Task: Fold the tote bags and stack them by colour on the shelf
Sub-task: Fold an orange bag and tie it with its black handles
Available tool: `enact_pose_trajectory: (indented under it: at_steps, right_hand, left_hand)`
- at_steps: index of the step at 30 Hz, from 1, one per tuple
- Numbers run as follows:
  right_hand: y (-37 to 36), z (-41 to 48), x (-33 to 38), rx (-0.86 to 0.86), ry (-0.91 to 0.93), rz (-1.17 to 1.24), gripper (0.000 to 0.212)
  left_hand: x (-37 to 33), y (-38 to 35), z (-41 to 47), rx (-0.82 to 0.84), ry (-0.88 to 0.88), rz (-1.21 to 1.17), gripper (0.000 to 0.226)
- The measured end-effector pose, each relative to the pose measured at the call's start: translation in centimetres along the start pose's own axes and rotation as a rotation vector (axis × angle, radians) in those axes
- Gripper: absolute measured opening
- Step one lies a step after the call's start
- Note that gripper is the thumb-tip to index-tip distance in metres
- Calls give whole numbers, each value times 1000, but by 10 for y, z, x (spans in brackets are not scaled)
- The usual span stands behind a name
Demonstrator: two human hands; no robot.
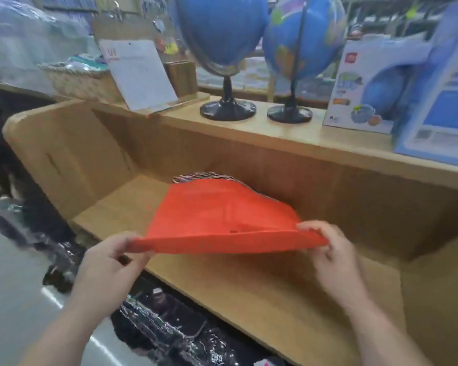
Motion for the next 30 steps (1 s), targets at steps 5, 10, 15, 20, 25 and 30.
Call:
enact_pose_trajectory:
  at_steps: [5, 10, 15, 20, 25, 30]
  right_hand:
    - [-48, -67, -64, 260, -106, -243, 53]
    - [-76, -103, -91, 551, -245, -444, 66]
    - [-85, -109, -64, 770, -509, -317, 92]
    - [-81, -103, -72, 213, -658, -175, 53]
    - [-88, -97, -68, 46, -520, -548, 34]
    - [-97, -89, -68, 75, -534, -711, 49]
  left_hand:
    - [79, -49, 16, 355, 4, 168, 42]
    - [145, -87, 29, 608, 29, 145, 16]
    - [155, -110, 56, 646, 18, -8, 7]
    - [165, -133, 73, 645, -46, 11, 12]
    - [160, -135, 79, 521, -187, 68, 12]
    - [151, -138, 76, 510, -415, 108, 25]
Point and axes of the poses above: each hand's wrist, its own z-axis towards the middle knuckle, its own y-axis out of the back of the hand, x = y × z, the point moved 8 cm from there along z, towards the middle knuckle, and after that the axes turned 1 degree about -y, right-handed, at the moved point
